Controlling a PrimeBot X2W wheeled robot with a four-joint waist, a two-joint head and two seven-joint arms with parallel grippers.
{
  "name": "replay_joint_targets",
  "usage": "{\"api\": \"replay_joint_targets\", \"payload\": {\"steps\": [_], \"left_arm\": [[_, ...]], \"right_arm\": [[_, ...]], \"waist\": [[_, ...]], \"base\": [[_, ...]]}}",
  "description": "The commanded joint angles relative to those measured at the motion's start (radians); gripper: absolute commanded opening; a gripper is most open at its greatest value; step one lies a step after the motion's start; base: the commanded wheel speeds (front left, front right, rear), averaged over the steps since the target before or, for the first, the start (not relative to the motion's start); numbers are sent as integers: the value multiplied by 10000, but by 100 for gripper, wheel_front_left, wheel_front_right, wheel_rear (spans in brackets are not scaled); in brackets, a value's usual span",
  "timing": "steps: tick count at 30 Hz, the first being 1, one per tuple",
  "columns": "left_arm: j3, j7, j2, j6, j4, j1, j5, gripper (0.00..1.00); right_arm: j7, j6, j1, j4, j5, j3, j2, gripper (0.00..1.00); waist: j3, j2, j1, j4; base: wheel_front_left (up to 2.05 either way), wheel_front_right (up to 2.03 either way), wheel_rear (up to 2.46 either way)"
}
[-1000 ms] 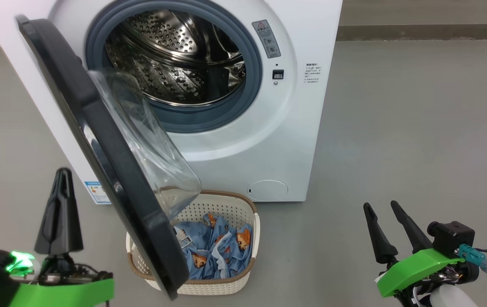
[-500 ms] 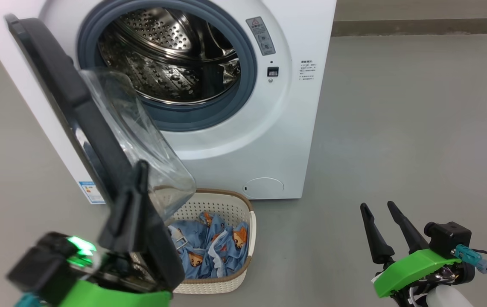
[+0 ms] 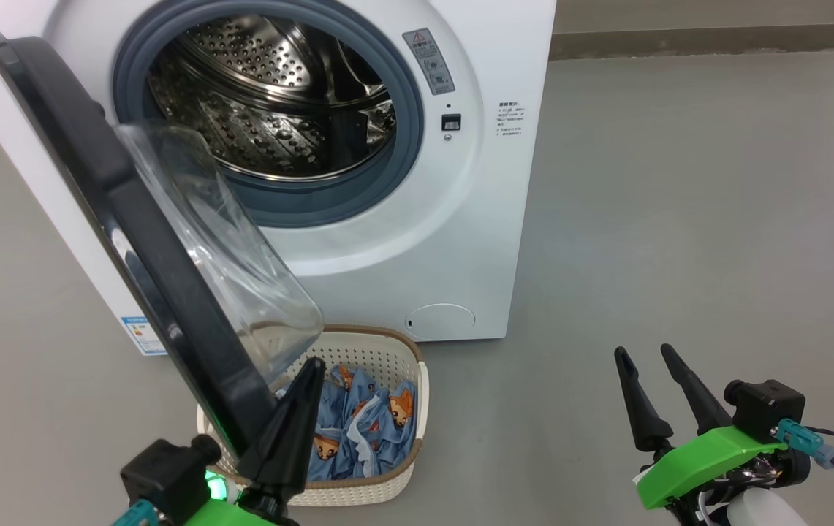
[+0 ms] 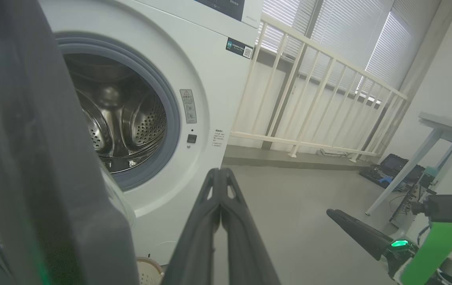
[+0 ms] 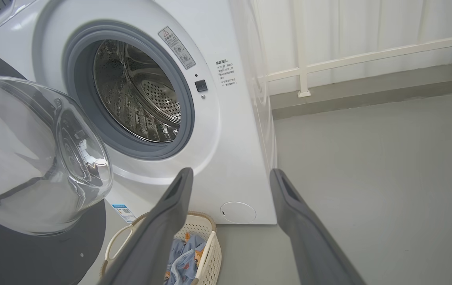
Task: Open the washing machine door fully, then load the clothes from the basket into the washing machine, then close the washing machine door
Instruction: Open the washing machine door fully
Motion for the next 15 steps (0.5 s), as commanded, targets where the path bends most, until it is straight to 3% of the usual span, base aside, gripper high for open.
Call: {"api": "replay_joint_targets", "payload": {"steps": [1, 15], "left_arm": [[277, 23, 41, -26, 35, -118, -154, 0], [252, -366, -4, -77, 1731, -424, -538, 0]], "right_arm": [[-123, 75, -175, -211, -141, 139, -7, 100], [-124, 75, -260, -123, -83, 160, 47, 100]], "waist": [[10, 0, 0, -9], [55, 0, 0, -98]], "base": [[0, 0, 0], [0, 0, 0]]}}
